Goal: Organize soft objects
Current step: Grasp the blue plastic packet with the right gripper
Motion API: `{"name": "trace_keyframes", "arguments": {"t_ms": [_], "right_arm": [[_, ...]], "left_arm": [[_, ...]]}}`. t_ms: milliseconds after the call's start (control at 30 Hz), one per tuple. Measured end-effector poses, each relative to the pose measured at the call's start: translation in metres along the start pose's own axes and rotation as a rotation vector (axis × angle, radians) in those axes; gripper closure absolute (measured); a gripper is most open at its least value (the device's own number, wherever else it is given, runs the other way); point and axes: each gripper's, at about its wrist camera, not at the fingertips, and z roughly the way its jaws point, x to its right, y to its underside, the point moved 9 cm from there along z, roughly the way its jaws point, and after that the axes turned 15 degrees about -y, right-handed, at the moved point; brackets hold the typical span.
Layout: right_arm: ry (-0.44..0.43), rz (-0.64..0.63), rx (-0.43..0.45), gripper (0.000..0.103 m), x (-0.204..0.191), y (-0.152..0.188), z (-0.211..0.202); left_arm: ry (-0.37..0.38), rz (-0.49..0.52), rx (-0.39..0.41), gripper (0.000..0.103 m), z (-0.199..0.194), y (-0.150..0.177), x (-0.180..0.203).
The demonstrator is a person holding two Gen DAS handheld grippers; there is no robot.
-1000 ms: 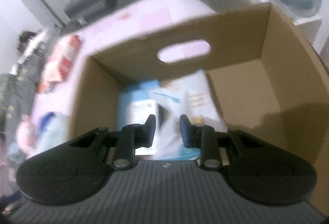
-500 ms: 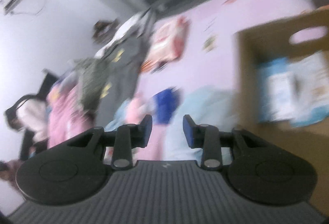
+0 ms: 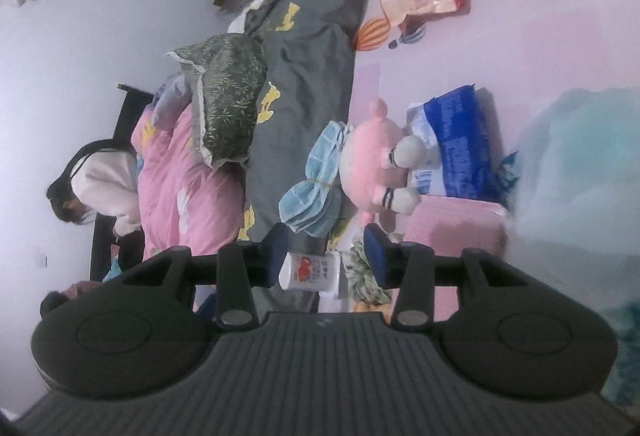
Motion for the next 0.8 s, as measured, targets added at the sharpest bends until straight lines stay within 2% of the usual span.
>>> {"name": "trace_keyframes", "arguments": {"t_ms": [267,333,400,533,600,700,800], "right_arm": [[0.119,-0.014,0.008,0.058,0.025,-0.016,0.017],[0.146,-0.019,0.024,0.058,0.034,-0.023,0.015],[0.18,-0.026,0.036,0.058,0.044,-0.031,0.013],[0.256,-0.024,0.033,0.058,0.069,-0.047,0.017],[0.285,-0.024,0.012,0.058,0.08,-0.053,0.022],[0.304,-0.01,-0.002,0.058,0.093,-0.06,0.027],[0.298,-0.002,-0.016,0.058,0.101,-0.066,0.03]], "left_arm": [[0.092,-0.008,-0.027,0.015,0.01,0.013,0.027],[0.119,-0.014,-0.033,0.021,0.014,0.013,0.036],[0.15,-0.031,-0.047,0.032,0.019,0.009,0.047],[0.23,-0.047,-0.062,0.042,0.033,-0.005,0.074],[0.273,-0.065,-0.096,0.049,0.046,-0.01,0.087],[0.348,-0.094,-0.177,0.05,0.07,-0.016,0.11],[0.374,-0.096,-0.254,0.05,0.1,-0.017,0.131]]}}
